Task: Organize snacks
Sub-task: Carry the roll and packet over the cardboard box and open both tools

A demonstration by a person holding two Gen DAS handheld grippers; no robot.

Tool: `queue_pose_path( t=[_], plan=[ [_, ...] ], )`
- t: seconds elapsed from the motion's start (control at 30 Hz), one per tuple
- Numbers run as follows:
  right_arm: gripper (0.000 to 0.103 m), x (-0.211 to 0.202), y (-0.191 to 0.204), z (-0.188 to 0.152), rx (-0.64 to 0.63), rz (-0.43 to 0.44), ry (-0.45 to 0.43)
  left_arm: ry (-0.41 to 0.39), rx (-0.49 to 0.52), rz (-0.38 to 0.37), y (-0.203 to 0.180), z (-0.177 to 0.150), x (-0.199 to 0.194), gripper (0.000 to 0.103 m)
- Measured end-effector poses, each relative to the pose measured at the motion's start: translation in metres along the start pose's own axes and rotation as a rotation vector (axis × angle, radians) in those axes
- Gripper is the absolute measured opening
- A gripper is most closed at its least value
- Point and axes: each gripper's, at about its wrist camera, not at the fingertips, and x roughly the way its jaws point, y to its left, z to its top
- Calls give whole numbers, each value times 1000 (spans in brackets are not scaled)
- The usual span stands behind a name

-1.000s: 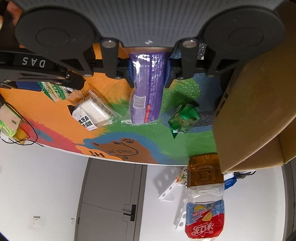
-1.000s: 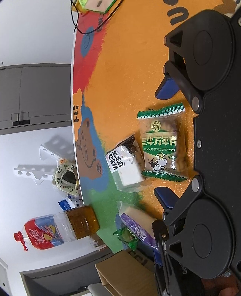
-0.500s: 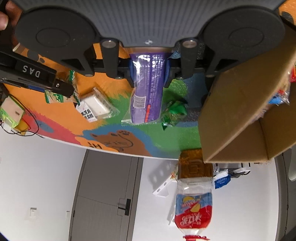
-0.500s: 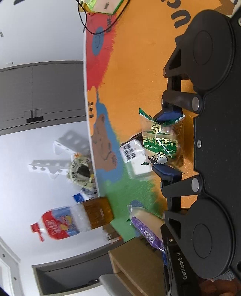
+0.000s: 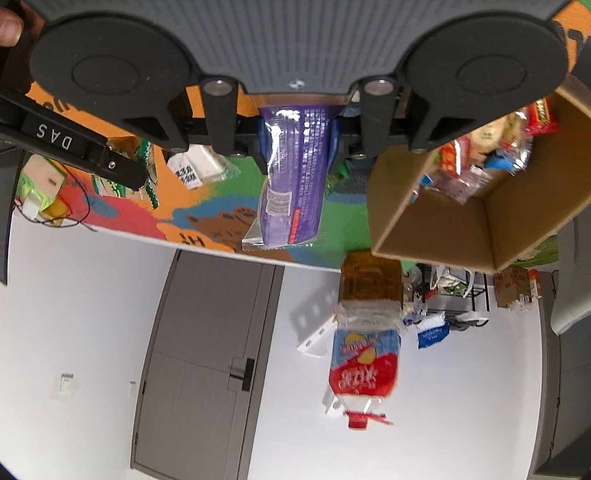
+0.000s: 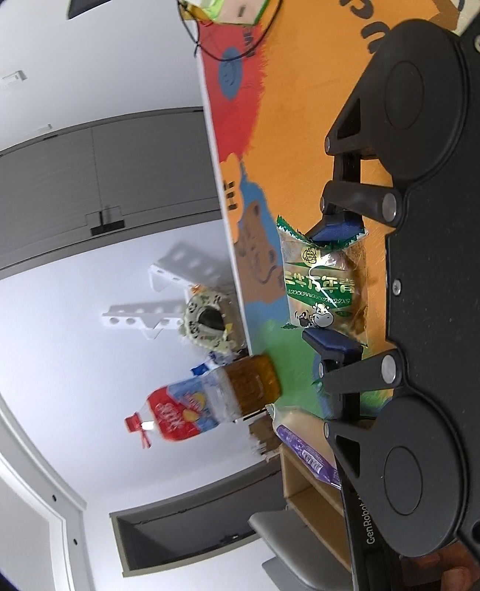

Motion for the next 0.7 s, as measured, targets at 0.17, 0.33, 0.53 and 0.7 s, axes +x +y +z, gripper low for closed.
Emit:
queue_pose_path(
  t=[0.17,0.33,0.53,0.7],
  plan=[
    [49,-7,12,7,-5,26,-23,-35,-16,5,7,10,-15,29],
    [49,-11,24,15,-6,52,-46,-59,-29,14,18,17,-29,29],
    [49,-11,46,20,-20,88,-65,-88,-52,42,37,23,-43,29],
    [49,-8,64,19,-32,113,-60,-103,-89,65,57,26,-50,29]
  ],
)
